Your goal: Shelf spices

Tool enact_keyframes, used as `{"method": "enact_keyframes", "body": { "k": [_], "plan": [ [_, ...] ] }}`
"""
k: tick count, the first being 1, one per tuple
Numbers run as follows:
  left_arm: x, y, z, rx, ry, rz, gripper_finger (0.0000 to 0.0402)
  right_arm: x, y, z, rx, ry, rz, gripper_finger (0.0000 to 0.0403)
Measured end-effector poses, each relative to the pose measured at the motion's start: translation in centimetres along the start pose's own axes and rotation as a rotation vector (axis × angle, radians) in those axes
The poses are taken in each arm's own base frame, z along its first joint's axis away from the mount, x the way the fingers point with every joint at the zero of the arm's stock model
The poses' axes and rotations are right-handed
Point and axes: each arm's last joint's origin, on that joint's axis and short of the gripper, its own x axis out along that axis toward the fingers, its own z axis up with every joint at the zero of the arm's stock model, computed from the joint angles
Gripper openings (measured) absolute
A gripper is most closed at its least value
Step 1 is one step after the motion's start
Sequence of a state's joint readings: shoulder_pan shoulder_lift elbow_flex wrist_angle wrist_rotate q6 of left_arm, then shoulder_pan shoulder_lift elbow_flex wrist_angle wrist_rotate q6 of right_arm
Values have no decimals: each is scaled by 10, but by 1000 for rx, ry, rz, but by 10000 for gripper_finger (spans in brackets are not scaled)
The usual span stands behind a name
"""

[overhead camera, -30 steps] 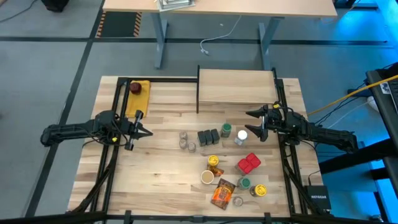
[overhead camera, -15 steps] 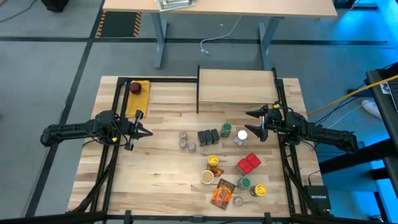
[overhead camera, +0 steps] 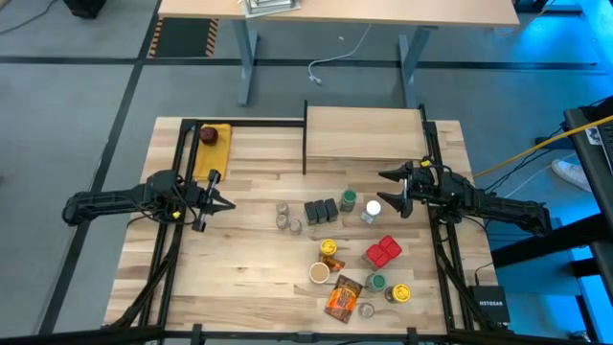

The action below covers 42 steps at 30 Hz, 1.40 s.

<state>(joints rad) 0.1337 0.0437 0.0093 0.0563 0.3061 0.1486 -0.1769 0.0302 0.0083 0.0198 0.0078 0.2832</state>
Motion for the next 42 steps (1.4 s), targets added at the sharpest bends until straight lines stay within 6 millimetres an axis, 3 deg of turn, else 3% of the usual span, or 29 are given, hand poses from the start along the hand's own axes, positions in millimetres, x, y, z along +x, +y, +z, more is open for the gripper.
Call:
{"method": "enact_keyframes", "body": {
  "k": [32,42],
  "plan": [
    [0,0,0,-39,-2,1,10,0,1,5,7,-51,-4,383],
    [0,0,2,-76,-23,7,10,-2,5,19,59,-198,37,383]
  ]
}}
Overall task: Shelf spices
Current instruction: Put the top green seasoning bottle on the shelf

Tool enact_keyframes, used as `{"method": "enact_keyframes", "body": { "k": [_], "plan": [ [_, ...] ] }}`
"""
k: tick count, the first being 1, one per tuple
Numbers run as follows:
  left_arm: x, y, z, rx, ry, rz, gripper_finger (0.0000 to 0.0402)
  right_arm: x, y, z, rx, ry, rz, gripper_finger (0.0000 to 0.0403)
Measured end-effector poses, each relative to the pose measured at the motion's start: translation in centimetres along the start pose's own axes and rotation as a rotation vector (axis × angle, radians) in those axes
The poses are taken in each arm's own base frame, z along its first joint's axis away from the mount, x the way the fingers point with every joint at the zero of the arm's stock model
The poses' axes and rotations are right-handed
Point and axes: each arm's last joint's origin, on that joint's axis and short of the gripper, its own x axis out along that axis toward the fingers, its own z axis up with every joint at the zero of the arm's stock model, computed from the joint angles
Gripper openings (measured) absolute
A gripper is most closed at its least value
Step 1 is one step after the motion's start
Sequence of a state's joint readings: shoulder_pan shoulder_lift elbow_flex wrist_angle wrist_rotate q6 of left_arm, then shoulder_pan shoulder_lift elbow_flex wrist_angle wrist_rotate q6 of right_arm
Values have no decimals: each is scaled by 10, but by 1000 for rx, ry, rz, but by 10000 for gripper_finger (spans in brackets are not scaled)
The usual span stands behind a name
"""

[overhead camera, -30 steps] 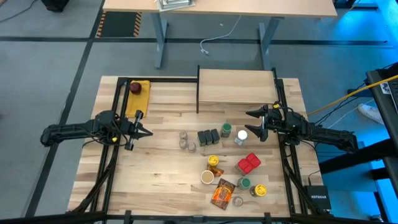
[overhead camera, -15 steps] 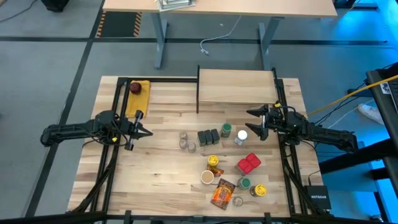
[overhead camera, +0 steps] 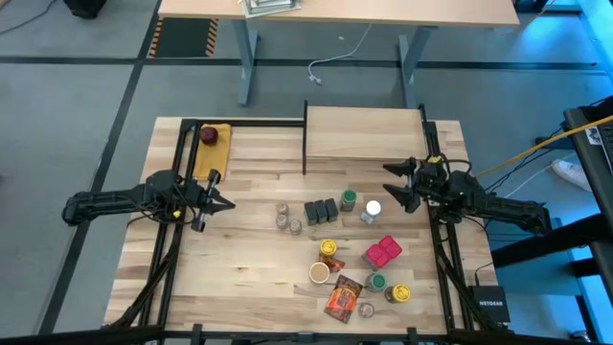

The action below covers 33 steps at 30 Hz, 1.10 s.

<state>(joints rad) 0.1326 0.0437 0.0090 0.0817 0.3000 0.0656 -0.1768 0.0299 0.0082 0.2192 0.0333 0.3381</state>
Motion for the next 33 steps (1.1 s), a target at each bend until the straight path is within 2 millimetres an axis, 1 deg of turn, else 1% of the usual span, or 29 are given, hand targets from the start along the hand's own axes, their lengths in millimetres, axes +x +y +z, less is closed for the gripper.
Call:
{"method": "enact_keyframes", "body": {
  "k": [6,10,13,15,18,23,26,29,33],
  "plan": [
    [-1,1,13,-40,-126,31,10,0,1,3,19,15,-5,383],
    [-1,3,17,-43,-167,78,10,3,8,23,-15,34,-12,383],
    [-2,4,18,-14,-183,130,10,10,12,34,-58,127,-43,383],
    [-3,5,21,34,-192,165,10,18,15,41,-73,180,-58,383],
    [-5,6,33,96,-222,199,10,32,20,54,-104,241,-73,383],
    [-13,8,61,159,-372,301,10,57,30,80,-157,337,-92,383],
    [-17,7,73,161,-490,312,10,75,37,95,-170,356,-77,383],
    [-18,7,76,170,-518,315,10,93,46,115,-207,354,0,383],
    [-10,9,67,141,-417,303,10,115,55,137,-241,417,1,383]
  ]
}}
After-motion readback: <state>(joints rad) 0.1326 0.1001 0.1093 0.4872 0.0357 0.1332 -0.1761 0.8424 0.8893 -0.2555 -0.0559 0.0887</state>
